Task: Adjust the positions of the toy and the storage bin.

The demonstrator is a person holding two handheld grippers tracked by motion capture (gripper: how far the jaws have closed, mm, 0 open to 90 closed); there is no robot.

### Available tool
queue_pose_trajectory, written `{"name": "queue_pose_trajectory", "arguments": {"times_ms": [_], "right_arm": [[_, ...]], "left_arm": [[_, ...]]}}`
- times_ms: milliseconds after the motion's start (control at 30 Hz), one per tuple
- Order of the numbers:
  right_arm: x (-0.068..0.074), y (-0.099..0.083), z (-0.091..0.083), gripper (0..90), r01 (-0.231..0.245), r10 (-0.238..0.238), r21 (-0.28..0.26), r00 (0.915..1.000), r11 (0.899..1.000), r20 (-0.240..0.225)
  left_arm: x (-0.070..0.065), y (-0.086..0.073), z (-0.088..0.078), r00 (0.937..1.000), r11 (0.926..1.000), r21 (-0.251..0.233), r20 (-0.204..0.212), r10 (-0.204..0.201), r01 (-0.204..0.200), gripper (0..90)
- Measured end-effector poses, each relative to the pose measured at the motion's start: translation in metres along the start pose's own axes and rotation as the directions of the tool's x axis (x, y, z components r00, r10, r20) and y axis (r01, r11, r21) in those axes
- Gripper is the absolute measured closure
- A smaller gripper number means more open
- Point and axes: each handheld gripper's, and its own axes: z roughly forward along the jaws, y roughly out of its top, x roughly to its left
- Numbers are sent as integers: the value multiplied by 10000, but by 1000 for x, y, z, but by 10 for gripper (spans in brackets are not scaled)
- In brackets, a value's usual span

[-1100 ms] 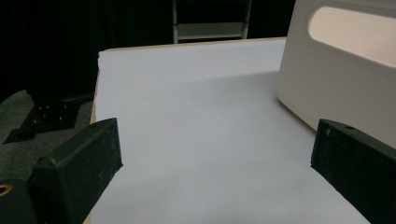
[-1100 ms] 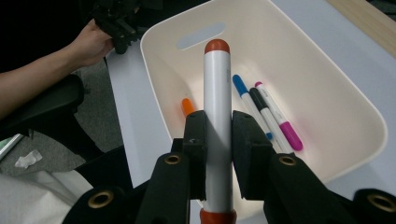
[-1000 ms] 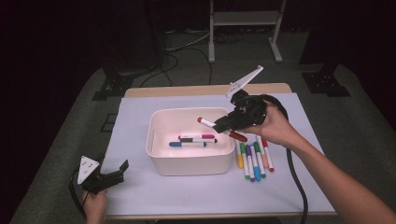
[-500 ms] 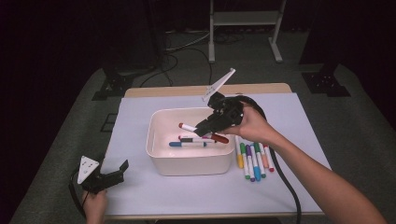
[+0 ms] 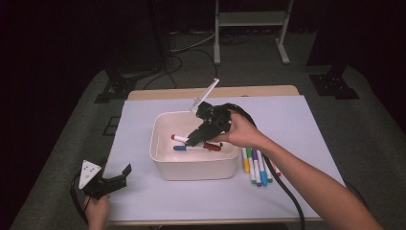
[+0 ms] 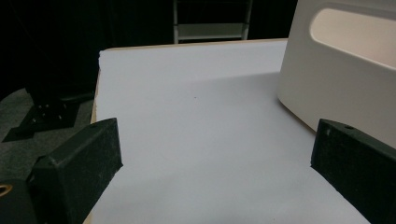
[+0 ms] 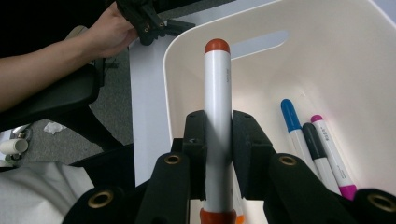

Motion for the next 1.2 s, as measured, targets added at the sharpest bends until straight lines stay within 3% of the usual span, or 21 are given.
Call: {"name": "queue_pose_trajectory", "arguments": {"times_ms": [700,1200], "right_arm": [[-17,1,54,758,98,-71,906,9995,9958,-306],[-21,-3,81,758,233,-183,1755,9994,9842,-300]], "left_arm": [[1,0,-1,10000,9999,-74,43,-89,89,5],[1,0,-1,9999,9999,-81,75,-95,96,5]]}}
